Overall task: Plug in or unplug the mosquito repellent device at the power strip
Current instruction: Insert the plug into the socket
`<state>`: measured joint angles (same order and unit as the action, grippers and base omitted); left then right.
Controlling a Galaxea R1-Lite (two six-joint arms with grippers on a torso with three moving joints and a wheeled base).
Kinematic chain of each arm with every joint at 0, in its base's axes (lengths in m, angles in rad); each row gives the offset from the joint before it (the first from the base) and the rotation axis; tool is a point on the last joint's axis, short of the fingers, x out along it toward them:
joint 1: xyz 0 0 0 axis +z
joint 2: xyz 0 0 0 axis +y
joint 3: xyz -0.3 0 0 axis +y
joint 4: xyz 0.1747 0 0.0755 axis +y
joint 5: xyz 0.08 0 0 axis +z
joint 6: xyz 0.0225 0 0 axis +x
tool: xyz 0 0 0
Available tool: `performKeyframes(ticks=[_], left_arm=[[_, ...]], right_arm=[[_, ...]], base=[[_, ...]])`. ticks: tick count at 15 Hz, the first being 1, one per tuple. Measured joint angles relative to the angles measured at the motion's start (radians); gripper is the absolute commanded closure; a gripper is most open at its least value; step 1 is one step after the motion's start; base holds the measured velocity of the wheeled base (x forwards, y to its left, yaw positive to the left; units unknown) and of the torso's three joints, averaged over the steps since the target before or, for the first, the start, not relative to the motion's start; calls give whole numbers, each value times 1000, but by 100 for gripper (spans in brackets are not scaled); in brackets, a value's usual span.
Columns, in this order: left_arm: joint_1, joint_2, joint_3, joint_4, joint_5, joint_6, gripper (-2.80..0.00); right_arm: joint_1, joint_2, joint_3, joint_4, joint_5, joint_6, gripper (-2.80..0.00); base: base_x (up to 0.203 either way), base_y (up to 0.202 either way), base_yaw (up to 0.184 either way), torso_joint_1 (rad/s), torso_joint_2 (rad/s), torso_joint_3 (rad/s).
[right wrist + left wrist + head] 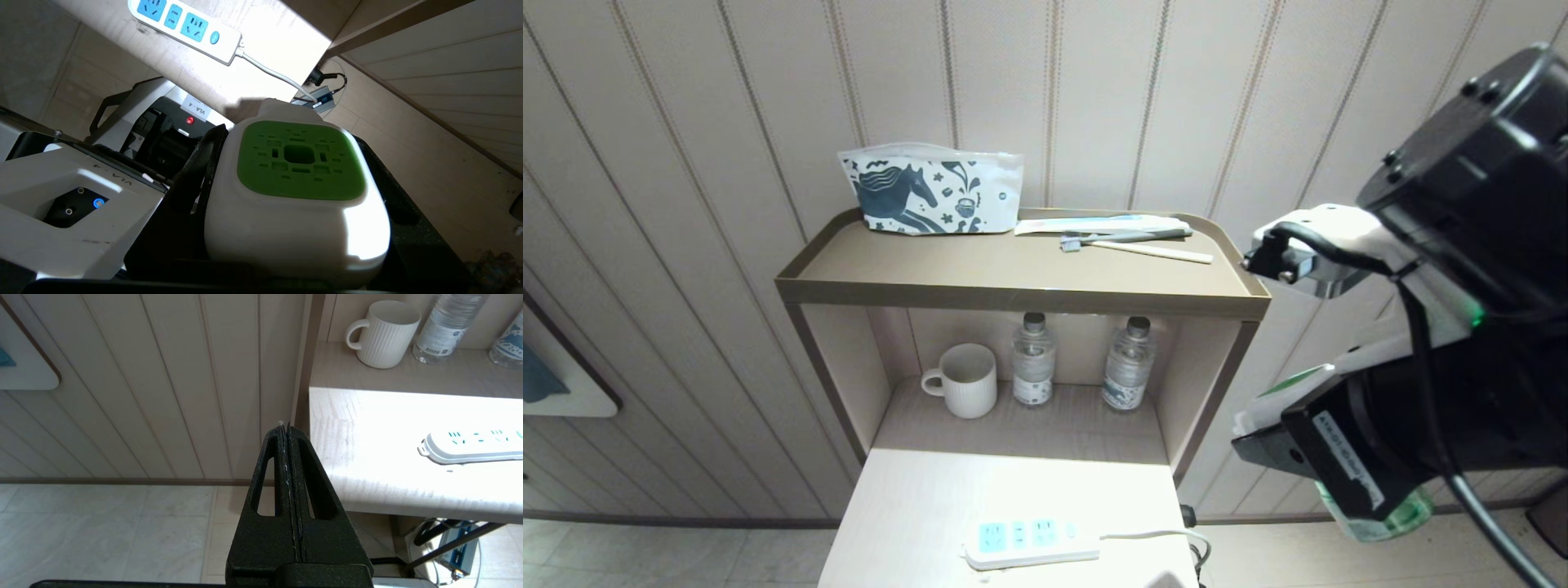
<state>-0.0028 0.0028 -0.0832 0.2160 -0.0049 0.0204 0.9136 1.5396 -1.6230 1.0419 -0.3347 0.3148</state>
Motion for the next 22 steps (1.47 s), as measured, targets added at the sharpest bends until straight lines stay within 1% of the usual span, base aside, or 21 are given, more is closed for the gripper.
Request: performKeyframes(ticks=[2, 4, 6, 8, 9, 10, 12, 15, 18, 21, 22], left_arm=[[0, 0, -1, 1, 0, 0, 0], [0, 0, -1, 2, 0, 0, 0], [0, 0, -1, 2, 0, -1, 0], [0, 0, -1, 2, 0, -2, 0], [0, 0, -1, 2, 0, -2, 0], [0, 0, -1, 2, 0, 0, 0], [0, 0, -1, 2, 0, -1, 0], [0, 0, -1, 2, 1, -1, 0], [0, 0, 0, -2, 3, -16, 0], [0, 0, 1, -2, 3, -18, 0], [0, 0, 1, -2, 3, -18, 0]], right_arm=[[1, 7, 49, -38, 0, 20, 0], [8, -11, 99, -44, 23, 38, 0], [15, -61, 147, -46, 86, 43, 0], [16, -103, 177, -46, 172, 44, 0], [16, -113, 184, -45, 196, 42, 0], [16, -115, 187, -46, 201, 37, 0], [20, -95, 176, -46, 196, 34, 0], [15, -12, 132, -48, 162, 30, 0], [-22, 103, 73, -53, 105, 23, 0], [-54, 187, 58, -121, 99, 31, 0], [-56, 208, 66, -128, 97, 16, 0]], base=[[0, 0, 0, 0, 0, 0], [0, 0, 0, 0, 0, 0], [0, 0, 0, 0, 0, 0], [0, 0, 0, 0, 0, 0], [0, 0, 0, 0, 0, 0], [0, 0, 0, 0, 0, 0], [0, 0, 0, 0, 0, 0], [0, 0, 0, 0, 0, 0], [0, 0, 0, 0, 0, 0], [0, 0, 0, 0, 0, 0], [0, 0, 0, 0, 0, 0]])
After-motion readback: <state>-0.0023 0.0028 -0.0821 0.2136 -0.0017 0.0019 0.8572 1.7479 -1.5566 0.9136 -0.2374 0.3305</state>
